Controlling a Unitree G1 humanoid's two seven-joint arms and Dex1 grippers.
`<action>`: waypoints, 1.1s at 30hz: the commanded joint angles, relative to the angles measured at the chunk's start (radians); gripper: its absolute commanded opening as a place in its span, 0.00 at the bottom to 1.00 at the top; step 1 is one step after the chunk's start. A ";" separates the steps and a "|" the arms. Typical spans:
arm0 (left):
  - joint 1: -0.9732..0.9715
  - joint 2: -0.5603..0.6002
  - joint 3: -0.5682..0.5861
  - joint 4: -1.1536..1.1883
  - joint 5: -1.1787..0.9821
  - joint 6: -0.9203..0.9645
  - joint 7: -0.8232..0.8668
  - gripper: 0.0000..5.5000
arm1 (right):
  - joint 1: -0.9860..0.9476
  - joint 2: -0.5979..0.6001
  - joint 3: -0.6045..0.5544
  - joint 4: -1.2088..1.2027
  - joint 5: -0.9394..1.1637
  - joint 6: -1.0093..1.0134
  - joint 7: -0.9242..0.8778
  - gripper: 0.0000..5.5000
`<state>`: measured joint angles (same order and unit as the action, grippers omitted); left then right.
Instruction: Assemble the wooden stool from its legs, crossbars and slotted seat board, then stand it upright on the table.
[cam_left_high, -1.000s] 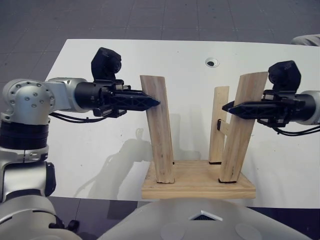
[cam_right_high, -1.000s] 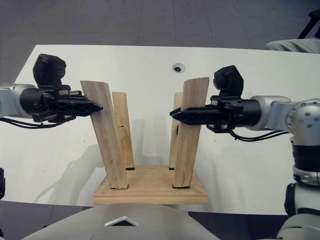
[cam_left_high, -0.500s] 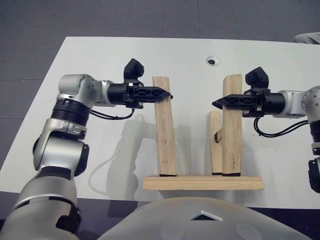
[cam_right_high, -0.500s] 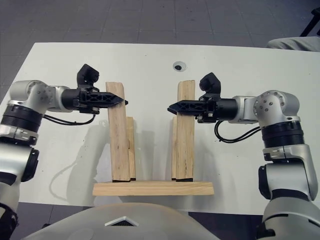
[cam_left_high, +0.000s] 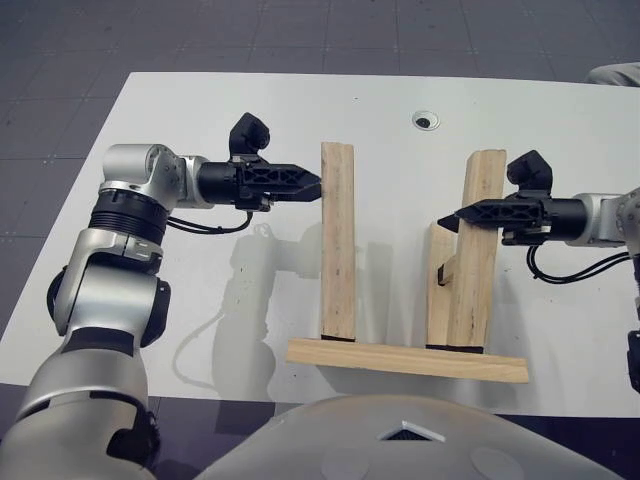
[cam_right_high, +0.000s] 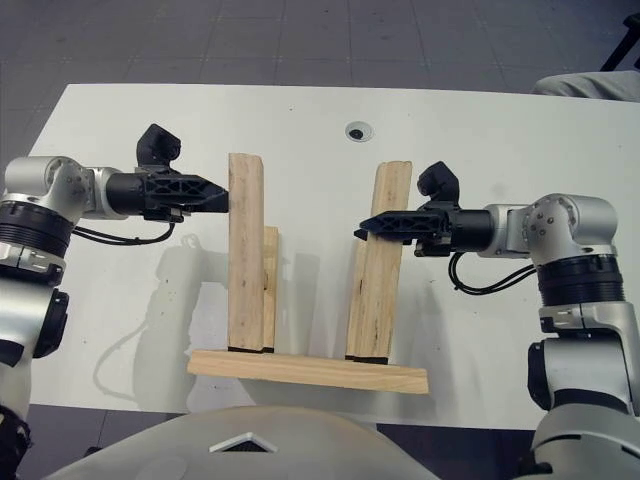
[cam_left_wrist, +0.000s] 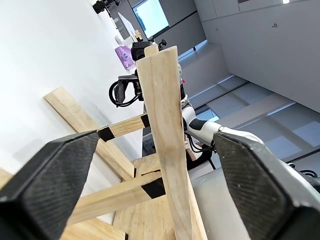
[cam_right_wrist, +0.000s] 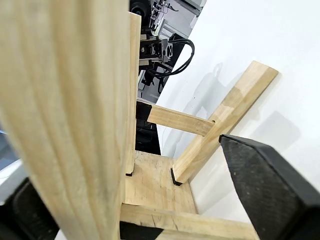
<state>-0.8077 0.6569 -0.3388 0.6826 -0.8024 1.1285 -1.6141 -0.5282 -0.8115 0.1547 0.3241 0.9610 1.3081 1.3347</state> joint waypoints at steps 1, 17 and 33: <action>0.014 0.054 0.016 -0.019 -0.020 -0.009 0.000 0.89 | 0.027 -0.040 -0.051 0.014 -0.036 -0.006 0.010 0.99; 0.281 0.219 0.206 -0.258 -0.017 -0.172 0.011 1.00 | 0.332 -0.164 -0.383 -0.187 -0.076 -0.236 0.072 1.00; 1.182 0.125 0.548 -0.828 0.321 -1.402 0.002 1.00 | 1.185 -0.054 -0.711 -0.527 -0.396 -1.201 0.279 1.00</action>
<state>0.3463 0.7828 0.2369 -0.1426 -0.5233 -0.1757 -1.6023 0.6278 -0.8116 -0.5673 -0.2462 0.5821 0.1609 1.6034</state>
